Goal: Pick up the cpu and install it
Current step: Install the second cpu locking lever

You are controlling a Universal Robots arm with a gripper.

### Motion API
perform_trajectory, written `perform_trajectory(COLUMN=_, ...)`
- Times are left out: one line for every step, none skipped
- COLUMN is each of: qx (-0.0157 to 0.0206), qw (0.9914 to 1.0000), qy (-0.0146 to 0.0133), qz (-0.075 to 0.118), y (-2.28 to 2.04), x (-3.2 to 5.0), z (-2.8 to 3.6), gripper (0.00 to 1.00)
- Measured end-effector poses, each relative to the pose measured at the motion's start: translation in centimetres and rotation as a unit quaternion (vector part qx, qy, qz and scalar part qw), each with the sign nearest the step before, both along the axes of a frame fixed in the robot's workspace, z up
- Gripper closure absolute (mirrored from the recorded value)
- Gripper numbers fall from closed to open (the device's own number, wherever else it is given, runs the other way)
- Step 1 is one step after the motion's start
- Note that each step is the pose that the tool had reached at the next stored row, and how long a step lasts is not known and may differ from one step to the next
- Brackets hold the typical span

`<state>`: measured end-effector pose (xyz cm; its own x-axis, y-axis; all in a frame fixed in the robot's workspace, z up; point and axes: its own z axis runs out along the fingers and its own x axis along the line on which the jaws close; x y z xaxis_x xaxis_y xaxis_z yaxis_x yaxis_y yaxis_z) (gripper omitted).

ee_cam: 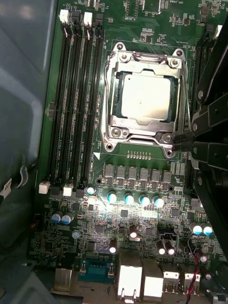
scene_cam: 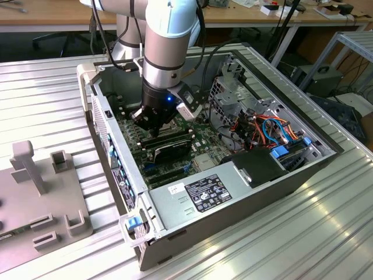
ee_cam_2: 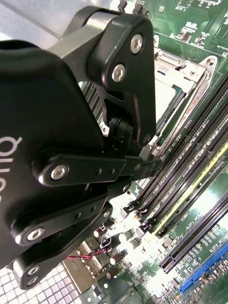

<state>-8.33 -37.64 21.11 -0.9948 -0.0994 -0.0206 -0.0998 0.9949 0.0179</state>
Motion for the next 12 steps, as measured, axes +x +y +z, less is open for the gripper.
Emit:
perform_trajectory(qx=0.0, qw=1.0, qy=0.0, qz=0.0, y=0.0, x=-0.01, z=-0.03, gripper=0.89)
perform_trajectory(qx=0.0, qw=1.0, qy=0.0, qz=0.0, y=0.0, x=-0.03, z=-0.05, gripper=0.89)
perform_trajectory(qx=0.0, qw=1.0, qy=0.0, qz=0.0, y=0.0, x=-0.05, z=-0.08, gripper=0.89)
perform_trajectory(qx=0.0, qw=1.0, qy=0.0, qz=0.0, y=0.0, x=-0.09, z=-0.1, gripper=0.89)
perform_trajectory(qx=0.0, qw=1.0, qy=0.0, qz=0.0, y=0.0, x=-0.12, z=-0.12, gripper=0.89)
perform_trajectory(qx=0.0, qw=1.0, qy=0.0, qz=0.0, y=0.0, x=-0.14, z=-0.13, gripper=0.89)
perform_trajectory(qx=0.0, qw=1.0, qy=0.0, qz=0.0, y=0.0, x=-0.17, z=-0.16, gripper=0.89)
perform_trajectory(qx=0.0, qw=1.0, qy=0.0, qz=0.0, y=0.0, x=-0.18, z=-0.18, gripper=0.89)
perform_trajectory(qx=0.0, qw=1.0, qy=0.0, qz=0.0, y=0.0, x=-0.2, z=-0.2, gripper=0.89)
perform_trajectory(qx=0.0, qw=1.0, qy=0.0, qz=0.0, y=0.0, x=-0.2, z=-0.21, gripper=0.89)
perform_trajectory(qx=0.0, qw=1.0, qy=0.0, qz=0.0, y=0.0, x=-0.21, z=-0.22, gripper=0.89)
perform_trajectory(qx=0.0001, qw=1.0, qy=-0.0001, qz=0.0, y=0.01, x=-0.23, z=-0.27, gripper=0.89)
